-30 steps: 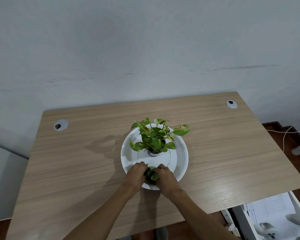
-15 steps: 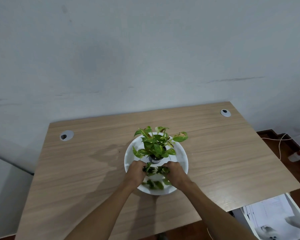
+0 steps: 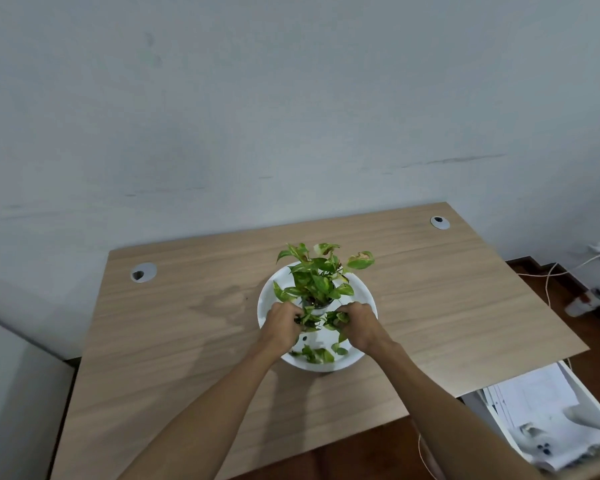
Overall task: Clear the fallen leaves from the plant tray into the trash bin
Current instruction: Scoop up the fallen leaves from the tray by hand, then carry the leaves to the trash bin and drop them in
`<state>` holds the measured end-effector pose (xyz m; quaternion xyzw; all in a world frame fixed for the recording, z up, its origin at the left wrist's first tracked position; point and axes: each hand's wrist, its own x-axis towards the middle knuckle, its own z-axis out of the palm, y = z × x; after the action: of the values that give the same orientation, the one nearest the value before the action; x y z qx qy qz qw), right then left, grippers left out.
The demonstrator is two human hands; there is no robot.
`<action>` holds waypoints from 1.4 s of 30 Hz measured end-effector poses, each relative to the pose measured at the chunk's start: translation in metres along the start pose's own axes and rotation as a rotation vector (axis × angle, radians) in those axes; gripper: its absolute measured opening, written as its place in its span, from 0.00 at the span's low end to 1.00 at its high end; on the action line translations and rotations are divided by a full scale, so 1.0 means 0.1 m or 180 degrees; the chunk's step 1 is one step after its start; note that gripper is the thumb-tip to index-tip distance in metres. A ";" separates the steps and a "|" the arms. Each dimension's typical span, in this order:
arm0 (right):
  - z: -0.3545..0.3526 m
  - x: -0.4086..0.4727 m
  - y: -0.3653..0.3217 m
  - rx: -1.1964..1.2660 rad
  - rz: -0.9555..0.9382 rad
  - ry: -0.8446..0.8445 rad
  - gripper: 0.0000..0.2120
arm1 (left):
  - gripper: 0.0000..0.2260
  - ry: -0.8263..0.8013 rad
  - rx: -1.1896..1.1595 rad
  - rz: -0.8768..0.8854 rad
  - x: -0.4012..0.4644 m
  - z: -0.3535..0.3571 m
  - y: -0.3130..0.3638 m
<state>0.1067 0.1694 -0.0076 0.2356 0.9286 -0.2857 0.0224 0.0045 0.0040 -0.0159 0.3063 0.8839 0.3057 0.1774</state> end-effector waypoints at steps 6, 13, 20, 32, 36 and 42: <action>-0.12 -0.03 -0.03 0.0117 0.0044 0.0077 0.10 | 0.10 0.0372 -0.0459 -0.0098 -0.11 -0.15 0.20; -0.16 -0.03 -0.04 0.0649 0.0332 0.0276 0.05 | 0.13 0.0817 -0.0927 -0.0259 -0.16 -0.13 0.34; -0.25 -0.04 -0.08 0.1265 0.0771 0.0380 0.04 | 0.10 0.0997 -0.1114 -0.0489 -0.16 -0.07 0.36; -0.32 -0.14 -0.25 0.1207 0.0670 0.0354 0.08 | 0.06 0.0964 -0.1212 -0.0593 -0.33 -0.20 0.39; -0.30 -0.23 -0.32 0.1254 0.0731 0.0334 0.07 | 0.03 0.0917 -0.1177 -0.0599 -0.44 -0.27 0.36; -0.19 -0.30 -0.59 0.1151 0.0678 0.0180 0.12 | 0.02 0.0880 -0.1255 -0.0724 -0.64 -0.43 0.15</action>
<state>0.1087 0.1236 0.0441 0.3406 0.8323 -0.4370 -0.0163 0.0375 -0.0473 0.0340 0.1199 0.8518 0.4891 0.1445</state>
